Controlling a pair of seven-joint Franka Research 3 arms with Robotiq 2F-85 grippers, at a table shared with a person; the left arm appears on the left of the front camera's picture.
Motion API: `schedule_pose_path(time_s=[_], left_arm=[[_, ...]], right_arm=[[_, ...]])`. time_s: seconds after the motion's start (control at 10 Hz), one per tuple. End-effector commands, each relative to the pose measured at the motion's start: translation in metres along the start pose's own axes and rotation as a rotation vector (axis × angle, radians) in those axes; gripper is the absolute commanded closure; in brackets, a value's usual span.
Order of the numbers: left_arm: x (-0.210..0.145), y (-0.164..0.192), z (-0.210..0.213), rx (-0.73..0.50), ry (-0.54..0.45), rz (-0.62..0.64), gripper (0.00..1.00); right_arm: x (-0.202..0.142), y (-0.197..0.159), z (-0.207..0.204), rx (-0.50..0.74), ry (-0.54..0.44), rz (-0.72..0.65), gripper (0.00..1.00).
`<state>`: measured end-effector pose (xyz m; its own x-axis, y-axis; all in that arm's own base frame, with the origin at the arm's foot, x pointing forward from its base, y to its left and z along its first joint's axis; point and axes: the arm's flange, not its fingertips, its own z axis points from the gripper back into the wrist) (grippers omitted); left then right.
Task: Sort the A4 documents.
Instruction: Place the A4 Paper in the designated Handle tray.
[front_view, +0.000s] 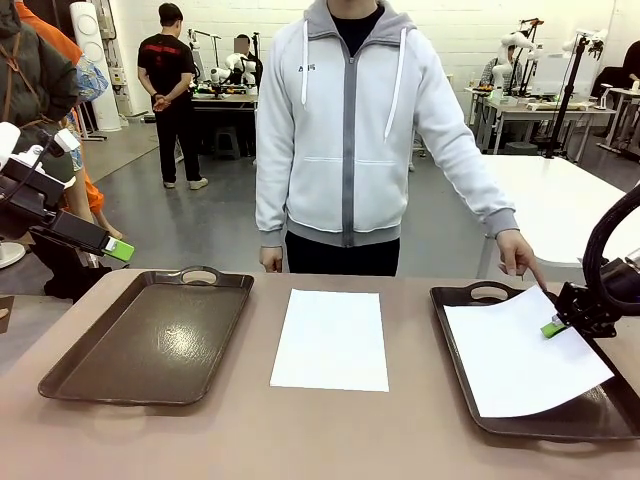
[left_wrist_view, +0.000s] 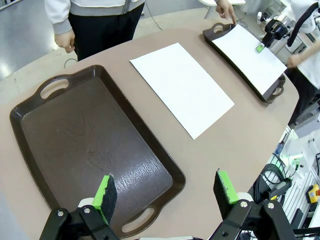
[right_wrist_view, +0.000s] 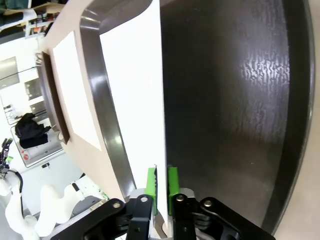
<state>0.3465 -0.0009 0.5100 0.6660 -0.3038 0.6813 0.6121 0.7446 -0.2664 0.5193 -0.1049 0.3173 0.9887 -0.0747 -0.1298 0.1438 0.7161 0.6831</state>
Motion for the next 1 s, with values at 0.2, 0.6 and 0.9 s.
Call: schedule_pose_path(time_s=[0.2, 0.6, 0.9], left_arm=[[0.000, 0.003, -0.002, -0.017, -0.013, -0.014, 0.00], [0.000, 0.003, -0.002, -0.017, -0.013, -0.014, 0.00], [0.000, 0.003, -0.002, -0.017, -0.013, -0.014, 0.00]], right_arm=[[0.007, 0.005, 0.000, -0.108, -0.018, -0.052, 0.48], [-0.002, 0.002, 0.010, -0.143, -0.078, -0.090, 0.10], [-0.011, 0.000, 0.017, -0.154, -0.104, -0.103, 0.00]])
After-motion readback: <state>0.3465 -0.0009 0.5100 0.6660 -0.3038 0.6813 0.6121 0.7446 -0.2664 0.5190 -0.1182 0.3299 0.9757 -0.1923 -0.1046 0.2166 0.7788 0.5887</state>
